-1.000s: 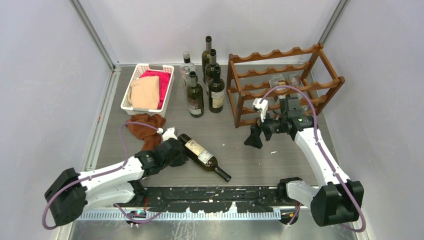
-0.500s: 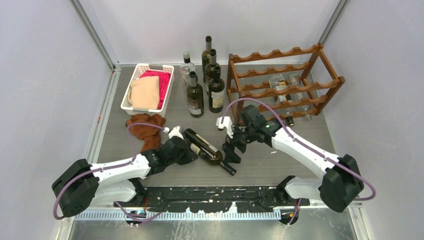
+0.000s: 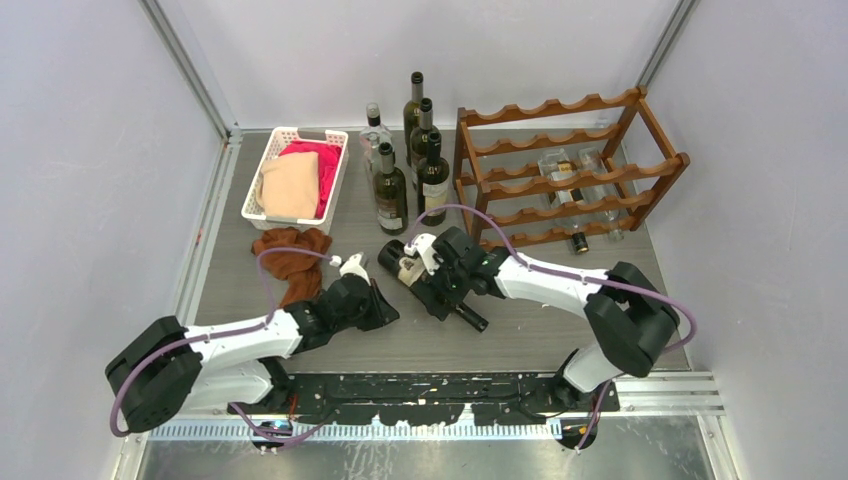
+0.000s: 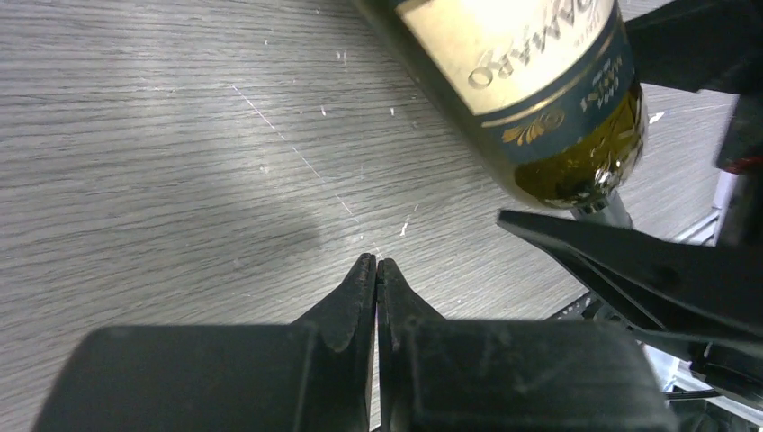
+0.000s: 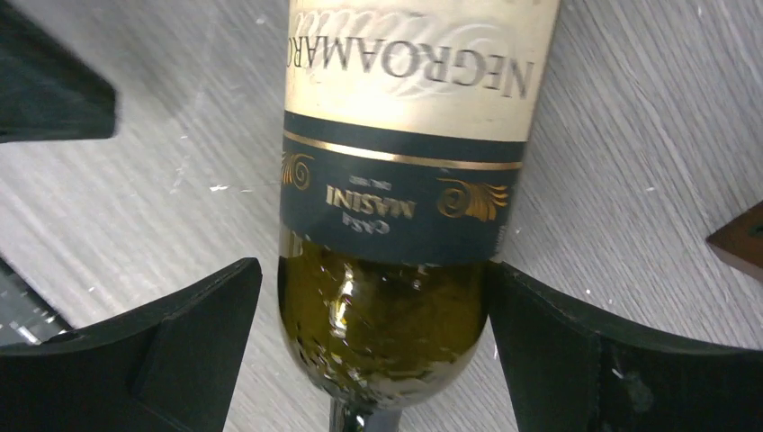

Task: Put the wine bottle on the wine rack
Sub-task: Pick up the wine bottle from the center of the board.

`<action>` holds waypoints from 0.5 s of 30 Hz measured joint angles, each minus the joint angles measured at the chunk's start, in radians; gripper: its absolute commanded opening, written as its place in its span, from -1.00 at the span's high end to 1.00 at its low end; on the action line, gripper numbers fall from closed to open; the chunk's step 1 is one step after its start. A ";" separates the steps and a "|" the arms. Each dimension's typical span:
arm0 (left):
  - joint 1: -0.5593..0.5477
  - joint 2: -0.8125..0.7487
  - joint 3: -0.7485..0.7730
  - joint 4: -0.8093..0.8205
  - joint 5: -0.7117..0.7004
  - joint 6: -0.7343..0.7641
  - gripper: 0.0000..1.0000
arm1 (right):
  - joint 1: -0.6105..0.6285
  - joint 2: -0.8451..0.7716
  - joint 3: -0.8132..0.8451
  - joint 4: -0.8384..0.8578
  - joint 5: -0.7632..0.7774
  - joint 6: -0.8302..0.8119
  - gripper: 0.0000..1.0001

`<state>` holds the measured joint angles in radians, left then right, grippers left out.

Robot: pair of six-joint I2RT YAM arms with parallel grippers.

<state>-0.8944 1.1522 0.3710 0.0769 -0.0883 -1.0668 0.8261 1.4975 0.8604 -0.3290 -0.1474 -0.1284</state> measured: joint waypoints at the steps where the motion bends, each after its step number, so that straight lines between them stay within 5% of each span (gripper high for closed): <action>1: 0.000 -0.010 -0.003 -0.002 0.000 0.000 0.82 | 0.003 0.018 0.000 0.008 0.029 0.011 -1.00; 5: 0.000 -0.066 -0.019 -0.001 -0.001 0.002 0.61 | 0.009 0.061 0.000 0.023 0.090 0.038 -0.91; 9: 0.000 -0.159 -0.063 0.002 -0.002 0.003 0.15 | 0.014 0.084 0.000 0.030 0.145 0.052 -0.56; 15: 0.000 -0.354 -0.153 0.010 -0.006 0.005 -0.56 | 0.015 0.084 0.000 0.033 0.154 0.056 0.78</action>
<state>-0.8944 0.7986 0.2180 0.0868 -0.0948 -1.0615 0.8413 1.5818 0.8604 -0.2962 0.0063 -0.0723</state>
